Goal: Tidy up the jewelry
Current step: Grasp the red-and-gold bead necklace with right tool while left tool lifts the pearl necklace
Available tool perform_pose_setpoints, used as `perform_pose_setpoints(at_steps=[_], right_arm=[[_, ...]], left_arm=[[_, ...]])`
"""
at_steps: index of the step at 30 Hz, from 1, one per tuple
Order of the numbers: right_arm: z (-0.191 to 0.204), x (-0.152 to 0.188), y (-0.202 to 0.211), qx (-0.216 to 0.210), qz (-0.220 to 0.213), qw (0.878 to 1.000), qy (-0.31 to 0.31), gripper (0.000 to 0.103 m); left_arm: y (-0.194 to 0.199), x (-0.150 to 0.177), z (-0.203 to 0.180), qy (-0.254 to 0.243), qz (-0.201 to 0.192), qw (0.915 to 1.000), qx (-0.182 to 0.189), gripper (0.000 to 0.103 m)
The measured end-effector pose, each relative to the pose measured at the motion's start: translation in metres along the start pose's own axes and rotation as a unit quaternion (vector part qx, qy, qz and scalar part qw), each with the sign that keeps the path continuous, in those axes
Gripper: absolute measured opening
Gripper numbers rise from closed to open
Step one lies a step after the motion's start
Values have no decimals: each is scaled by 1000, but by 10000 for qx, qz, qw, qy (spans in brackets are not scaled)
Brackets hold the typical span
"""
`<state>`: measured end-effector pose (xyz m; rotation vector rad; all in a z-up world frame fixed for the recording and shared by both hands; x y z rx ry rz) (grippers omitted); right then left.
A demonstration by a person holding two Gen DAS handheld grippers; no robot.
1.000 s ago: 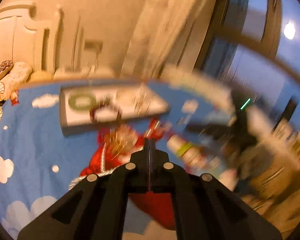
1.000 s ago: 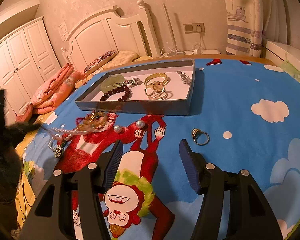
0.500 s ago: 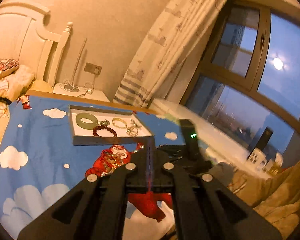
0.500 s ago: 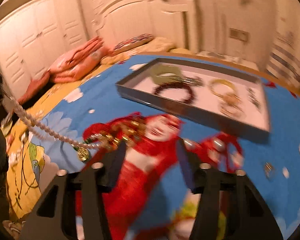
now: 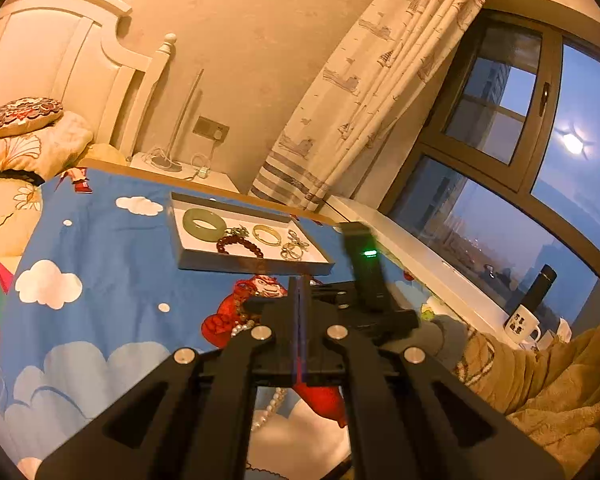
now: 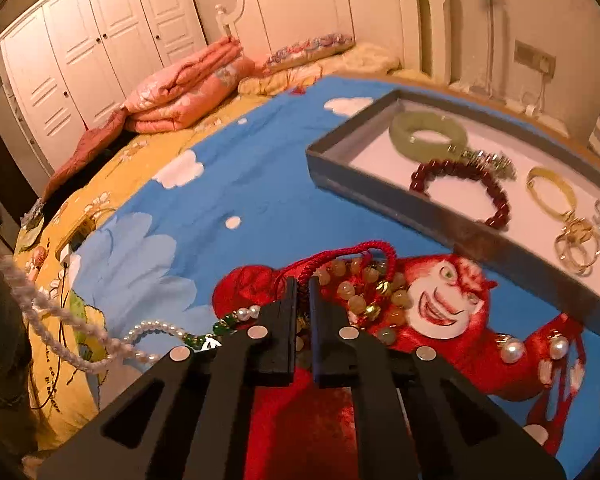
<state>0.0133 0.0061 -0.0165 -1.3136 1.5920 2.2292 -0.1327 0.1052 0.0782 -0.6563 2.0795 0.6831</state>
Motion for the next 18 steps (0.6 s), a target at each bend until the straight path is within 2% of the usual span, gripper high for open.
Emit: perform_pose_setpoints(at_steps=[5,10,18], right_arm=[[-44,-4,53,62,-631,9958,-664,6],[-70,-5,89,185,-939,9912,-917,6],[-77,5,111,230,-1162,9880,-991,6]], left_arm=[[8,-19,-4,-83,-267,9996,-29,0],[12,-60,-28,-421,-607,9971,169,0],[-9,-96,-66,-902,-554,9940,273,0]])
Point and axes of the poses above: each gripper's, at about its wrist camera, not at the fingertips, and y roughly against the way its jaws point, z to its left, x to its underside, the point moved 5 cm from there along -y, roughly the way its jaws point, and after that the axes turned 9 degrees about x, right-handed, at the moved point
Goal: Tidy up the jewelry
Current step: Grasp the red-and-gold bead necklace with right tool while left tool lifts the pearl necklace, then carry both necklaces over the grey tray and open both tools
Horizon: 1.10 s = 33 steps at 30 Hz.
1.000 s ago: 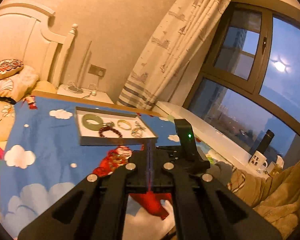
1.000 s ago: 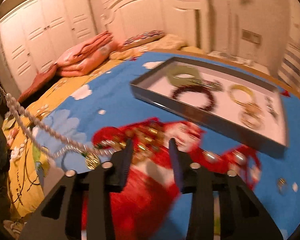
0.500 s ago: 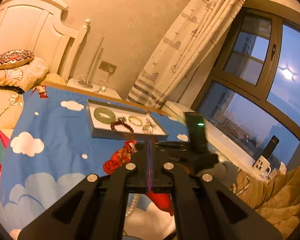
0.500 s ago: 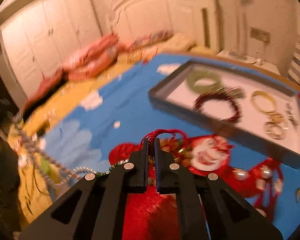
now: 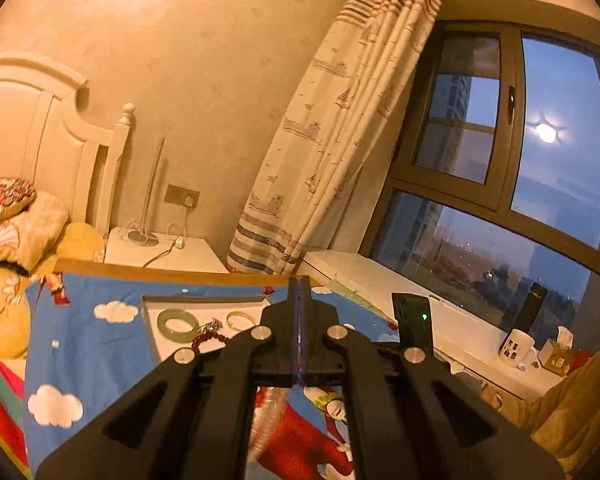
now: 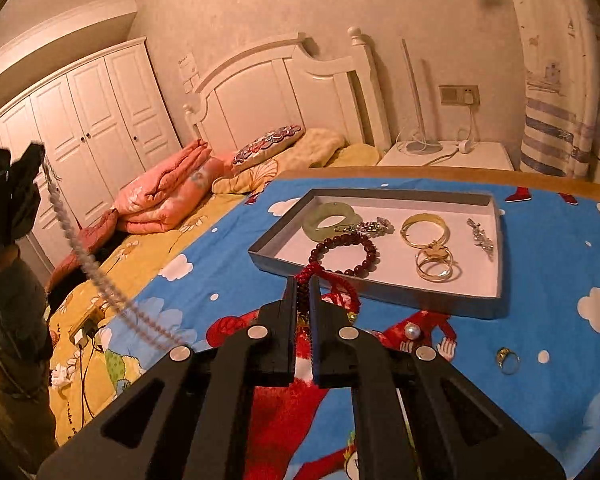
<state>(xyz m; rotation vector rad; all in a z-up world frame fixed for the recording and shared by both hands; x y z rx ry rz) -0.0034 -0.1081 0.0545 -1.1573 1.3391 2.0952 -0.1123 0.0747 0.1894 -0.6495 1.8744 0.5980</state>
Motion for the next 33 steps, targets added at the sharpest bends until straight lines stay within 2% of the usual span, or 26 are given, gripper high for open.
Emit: perform_pose_setpoints(at_steps=[9,21,28,33], right_arm=[[-10,-1,9,54,-112,9999,-75,6],[-40,-16,-9,471,-75,9988,-141,6],[-77,-28,-32,693,41,9967,-413,6],[-96,-34,-55,906,166,9948,-444,6]], left_arm=[[-31,-24,-10,-158,56,9998,101,0],[-88,-76,-7,-349,173,9992,119,0],[-138,-102,14,-158,194,9997,2,0],[-184,-112,26,-121,359,9992,-142,0]])
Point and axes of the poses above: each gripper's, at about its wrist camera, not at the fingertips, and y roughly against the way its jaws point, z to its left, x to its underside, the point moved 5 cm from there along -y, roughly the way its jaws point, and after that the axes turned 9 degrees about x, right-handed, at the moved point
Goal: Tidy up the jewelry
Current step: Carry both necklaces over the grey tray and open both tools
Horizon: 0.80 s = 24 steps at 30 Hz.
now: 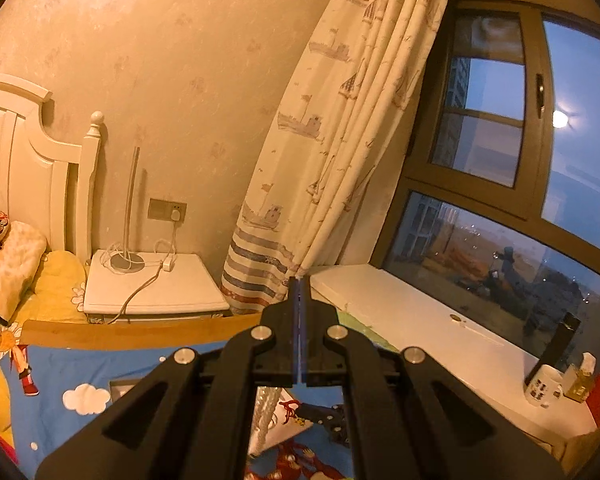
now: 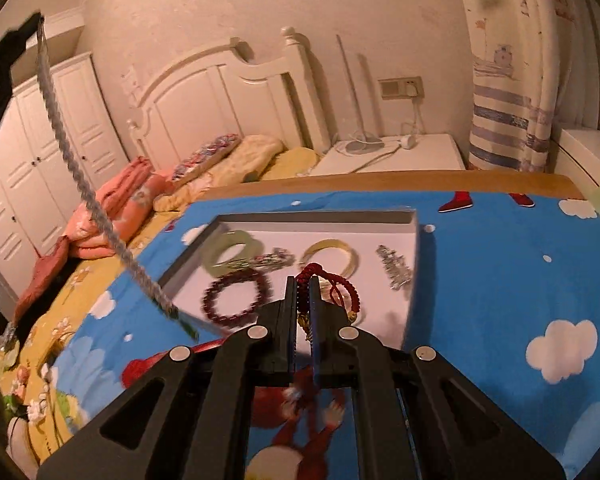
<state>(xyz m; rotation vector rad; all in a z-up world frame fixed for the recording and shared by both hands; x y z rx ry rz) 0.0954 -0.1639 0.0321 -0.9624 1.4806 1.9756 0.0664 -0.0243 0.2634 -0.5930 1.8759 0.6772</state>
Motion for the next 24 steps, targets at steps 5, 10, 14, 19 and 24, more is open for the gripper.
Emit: perform_pose_setpoints(at_steps=[5,10,14,19,24], right_arm=[[-7,4,-25,429,250,9986,195,6],[-3,13,-40,868,393,9934,644,6],[1,21,-48,1046,458,9897,864,6],[0,28,-51,1026,643,9888,876,7],[3,30,-56,724,812,9896,946,8]], left_arm=[[-44,-8,15,106,146,9996,-198,0],[-84,-10,27,325,207,9990,-217,0],[-104,-10,24,398,117,9990,-175,0],[-118,27,56,265,546,9926,-1053,0],[-105,93,102,539,1069,9810,-1529,0]])
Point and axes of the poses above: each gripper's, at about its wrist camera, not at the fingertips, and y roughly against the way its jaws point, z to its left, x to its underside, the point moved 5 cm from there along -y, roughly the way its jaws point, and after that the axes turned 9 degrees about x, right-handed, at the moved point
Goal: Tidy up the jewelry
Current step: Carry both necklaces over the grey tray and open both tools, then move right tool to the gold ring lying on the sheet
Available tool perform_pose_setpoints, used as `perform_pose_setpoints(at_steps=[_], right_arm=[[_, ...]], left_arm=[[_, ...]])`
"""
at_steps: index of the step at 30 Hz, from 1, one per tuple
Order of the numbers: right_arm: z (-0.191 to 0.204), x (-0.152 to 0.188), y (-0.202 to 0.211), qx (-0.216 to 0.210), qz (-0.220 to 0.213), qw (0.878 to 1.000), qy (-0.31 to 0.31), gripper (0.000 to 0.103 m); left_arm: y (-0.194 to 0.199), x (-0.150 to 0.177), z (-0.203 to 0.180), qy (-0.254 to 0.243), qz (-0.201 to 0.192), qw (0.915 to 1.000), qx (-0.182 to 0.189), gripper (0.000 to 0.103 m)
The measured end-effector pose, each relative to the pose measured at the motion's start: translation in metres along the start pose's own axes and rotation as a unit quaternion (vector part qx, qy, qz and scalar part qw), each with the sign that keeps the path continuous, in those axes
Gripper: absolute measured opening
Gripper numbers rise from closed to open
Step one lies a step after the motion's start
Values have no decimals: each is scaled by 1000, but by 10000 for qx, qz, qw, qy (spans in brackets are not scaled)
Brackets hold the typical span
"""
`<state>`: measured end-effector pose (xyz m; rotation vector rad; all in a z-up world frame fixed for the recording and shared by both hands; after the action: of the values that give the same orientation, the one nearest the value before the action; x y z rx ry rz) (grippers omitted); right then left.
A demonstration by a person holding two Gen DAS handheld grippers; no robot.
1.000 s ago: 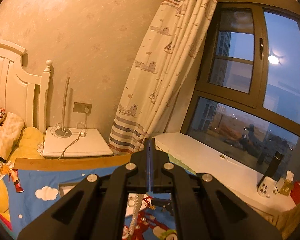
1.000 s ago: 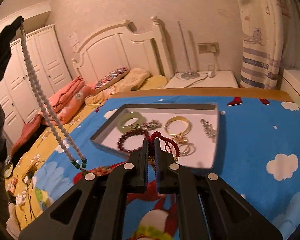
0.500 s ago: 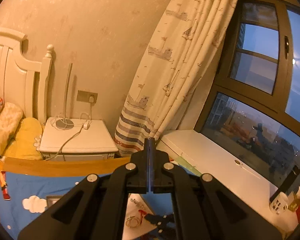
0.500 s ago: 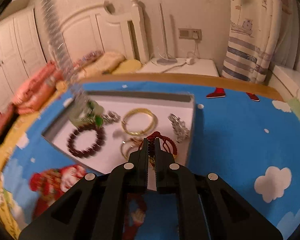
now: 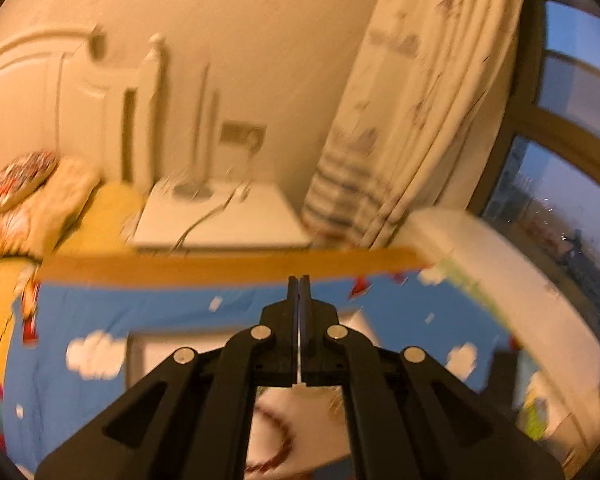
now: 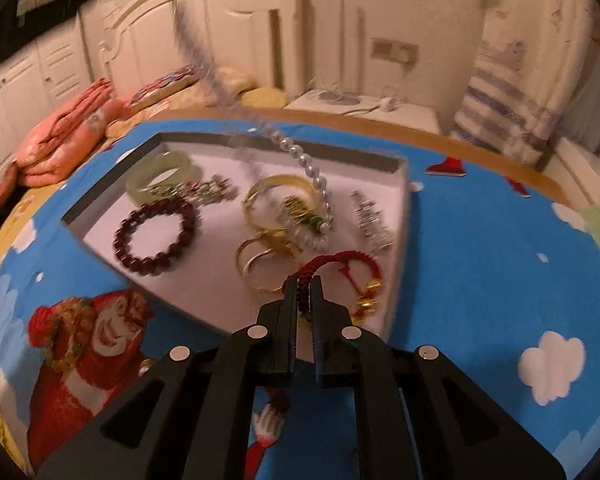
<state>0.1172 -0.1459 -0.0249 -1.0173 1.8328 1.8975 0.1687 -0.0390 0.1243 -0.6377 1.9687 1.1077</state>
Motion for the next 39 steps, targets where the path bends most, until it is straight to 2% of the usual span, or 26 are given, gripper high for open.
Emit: perform_pose_setpoints(at_steps=[2,4,5,6,8,10,11,12,13,14,15,18,21,24,29,34,39], right_arm=[[-2,0,0,-155,64,9998,-68,9],[-4,1,4,-361,59,9992,-188,18],[-4,1,6,-425,29,9988,-229,32],[-4,2,9,-500,-24,9984,-275,53],[-5,3,17,-712,-189,9966,-376,62],[-6,3,21,-700,-189,9965,-406,62],[-7,3,24,-717,-216,9963,-422,62],[-8,3,28,-766,-267,9957,-449,62],[-10,2,32,-815,-334,9949,-495,62],[-13,3,40,-871,-431,9937,-557,62],[-15,4,45,-902,-502,9929,-595,62],[-24,11,65,-909,-708,9906,-734,62],[-37,24,84,-889,-879,9878,-927,62],[-52,38,97,-793,-966,9855,-1151,62],[-64,60,105,-680,-913,9840,-1370,63],[-60,79,102,-603,-746,9863,-1344,63],[-53,86,103,-604,-774,9878,-1207,63]], left_arm=[[-1,24,16,92,147,9997,-153,0],[-3,45,34,209,324,9988,-313,0],[-6,52,41,257,420,9982,-352,0],[-10,60,47,296,534,9975,-361,0],[-16,75,54,323,759,9960,-341,0],[-18,86,59,286,840,9949,-475,5],[-18,90,62,289,837,9944,-572,19],[-15,93,64,317,791,9943,-645,42],[-8,95,68,380,608,9946,-756,54],[0,96,69,418,474,9946,-824,71],[12,97,73,502,240,9941,-935,79],[43,99,79,758,-149,9917,-1023,91],[83,112,87,930,-454,9859,-1318,99],[114,131,92,931,-535,9803,-1660,100],[143,168,98,1031,-245,9747,-1969,100],[150,202,102,1254,95,9729,-1941,100],[151,208,103,1317,106,9744,-1822,100]])
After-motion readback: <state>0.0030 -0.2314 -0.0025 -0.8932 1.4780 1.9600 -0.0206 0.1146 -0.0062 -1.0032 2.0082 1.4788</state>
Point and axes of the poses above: each gripper's, at about its wrist camera, not at the fingertips, and y roughly against the way its jaws point, z to its left, x to its underside, the point moved 5 cm from there along -y, roughly the way its jaws point, and after that the axes turned 9 degrees about x, right-handed, at the moved point
